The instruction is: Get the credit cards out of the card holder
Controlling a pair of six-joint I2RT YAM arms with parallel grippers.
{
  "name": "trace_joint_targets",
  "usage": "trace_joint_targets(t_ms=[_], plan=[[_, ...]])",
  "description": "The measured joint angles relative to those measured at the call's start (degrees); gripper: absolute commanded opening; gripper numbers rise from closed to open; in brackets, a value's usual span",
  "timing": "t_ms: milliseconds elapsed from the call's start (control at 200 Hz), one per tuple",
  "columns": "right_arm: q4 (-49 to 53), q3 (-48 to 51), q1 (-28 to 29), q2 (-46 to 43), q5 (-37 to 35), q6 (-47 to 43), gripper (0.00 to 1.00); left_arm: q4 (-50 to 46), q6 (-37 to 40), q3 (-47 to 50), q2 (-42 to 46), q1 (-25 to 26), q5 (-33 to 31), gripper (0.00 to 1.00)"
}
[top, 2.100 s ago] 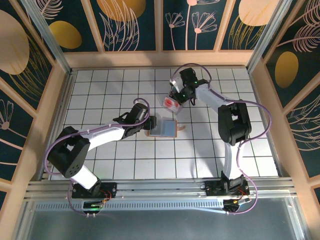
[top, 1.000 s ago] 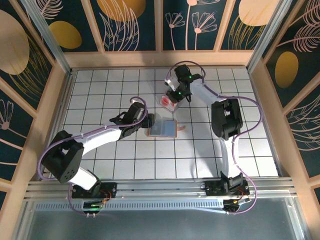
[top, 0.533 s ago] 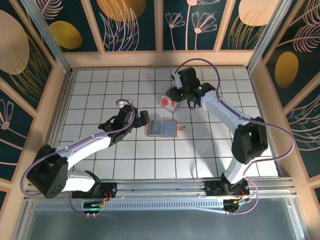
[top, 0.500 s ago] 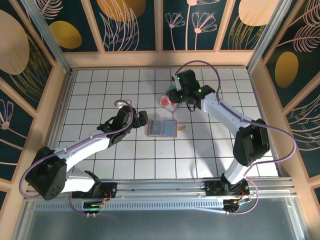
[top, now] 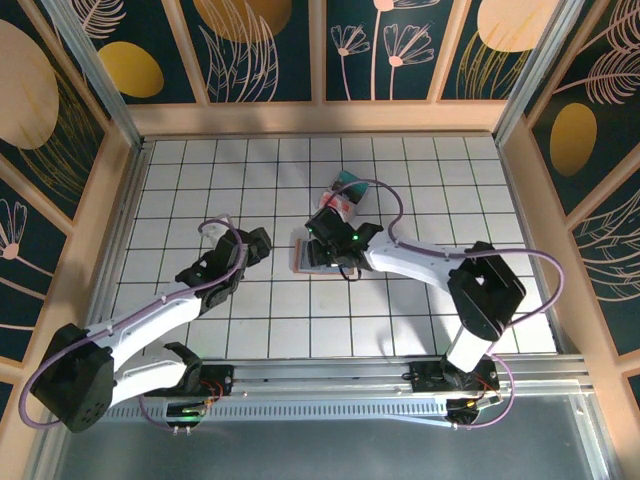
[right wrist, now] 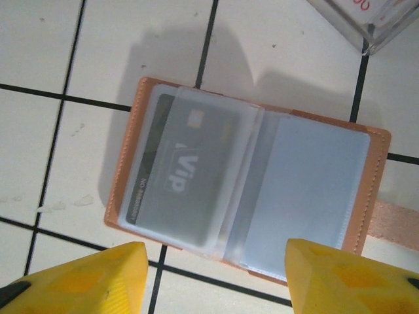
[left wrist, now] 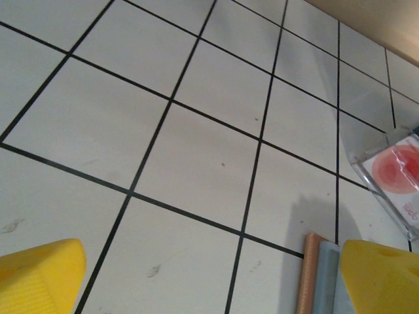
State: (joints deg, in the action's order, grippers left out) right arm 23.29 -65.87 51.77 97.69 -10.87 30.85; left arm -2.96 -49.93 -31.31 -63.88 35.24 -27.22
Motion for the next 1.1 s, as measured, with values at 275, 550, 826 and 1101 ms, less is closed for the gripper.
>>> trace_joint_targets(t_ms=[275,550,826,1101], plan=[[-0.44,-5.29,0.09,8.79,-0.98,-0.09,0.63,0.20,-1.46,1.22,0.24,0.00,-0.96,0.99],[-1.09,-7.96,0.09,13.86,-1.07,-0.57,0.65,0.68,-1.60,1.22,-1.05,-0.02,-1.42,0.99],[-1.51,-8.87,0.11,15.34,-0.39,-1.18,0.66,1.90,-2.01,1.22,-3.34,-0.02,-1.33,0.99],[-4.76,-7.48,0.20,15.34,3.13,-2.95,0.41,2.38,-2.29,1.22,-3.58,-0.02,-1.20,0.99]])
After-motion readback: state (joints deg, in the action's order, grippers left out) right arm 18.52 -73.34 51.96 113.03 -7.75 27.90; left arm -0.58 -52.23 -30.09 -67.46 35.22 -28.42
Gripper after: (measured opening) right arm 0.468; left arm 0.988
